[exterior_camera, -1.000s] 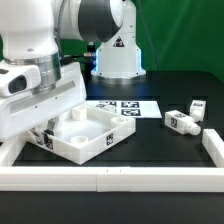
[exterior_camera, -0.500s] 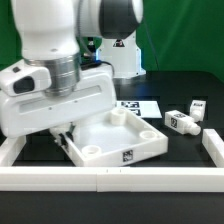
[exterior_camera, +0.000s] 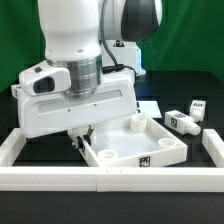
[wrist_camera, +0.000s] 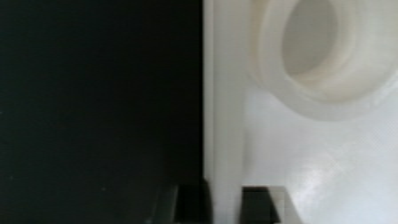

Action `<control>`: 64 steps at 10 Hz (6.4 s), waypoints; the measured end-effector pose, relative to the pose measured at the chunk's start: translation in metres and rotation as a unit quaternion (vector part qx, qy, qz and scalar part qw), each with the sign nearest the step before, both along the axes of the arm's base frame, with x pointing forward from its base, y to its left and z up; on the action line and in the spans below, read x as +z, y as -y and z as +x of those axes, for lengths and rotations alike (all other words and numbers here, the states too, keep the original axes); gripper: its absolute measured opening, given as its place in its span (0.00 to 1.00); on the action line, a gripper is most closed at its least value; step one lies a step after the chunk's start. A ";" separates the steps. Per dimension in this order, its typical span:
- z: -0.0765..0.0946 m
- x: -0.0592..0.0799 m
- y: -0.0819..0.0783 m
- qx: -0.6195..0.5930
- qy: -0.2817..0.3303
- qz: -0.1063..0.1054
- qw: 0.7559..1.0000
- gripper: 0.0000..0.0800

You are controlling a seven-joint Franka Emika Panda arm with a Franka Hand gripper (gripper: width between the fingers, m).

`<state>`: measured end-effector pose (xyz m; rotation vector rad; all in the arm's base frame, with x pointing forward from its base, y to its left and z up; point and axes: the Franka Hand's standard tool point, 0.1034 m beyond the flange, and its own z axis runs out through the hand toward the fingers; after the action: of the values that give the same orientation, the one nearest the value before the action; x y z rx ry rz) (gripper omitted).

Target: Assemble one leg

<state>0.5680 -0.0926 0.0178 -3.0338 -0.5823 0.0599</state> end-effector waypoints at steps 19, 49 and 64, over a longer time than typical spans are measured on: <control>0.004 -0.004 -0.072 -0.229 0.042 -0.002 0.973 0.70; -0.156 0.024 -0.072 0.228 0.012 -0.043 0.973 0.81; -0.180 0.016 -0.059 0.203 -0.286 -0.246 0.904 0.81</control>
Offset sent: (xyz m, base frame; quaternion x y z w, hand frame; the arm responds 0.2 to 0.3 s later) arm 0.0146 0.0138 0.0076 -0.0688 0.0661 0.2007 0.9750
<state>0.3880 -0.0339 0.0338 -2.9995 -1.2610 1.2350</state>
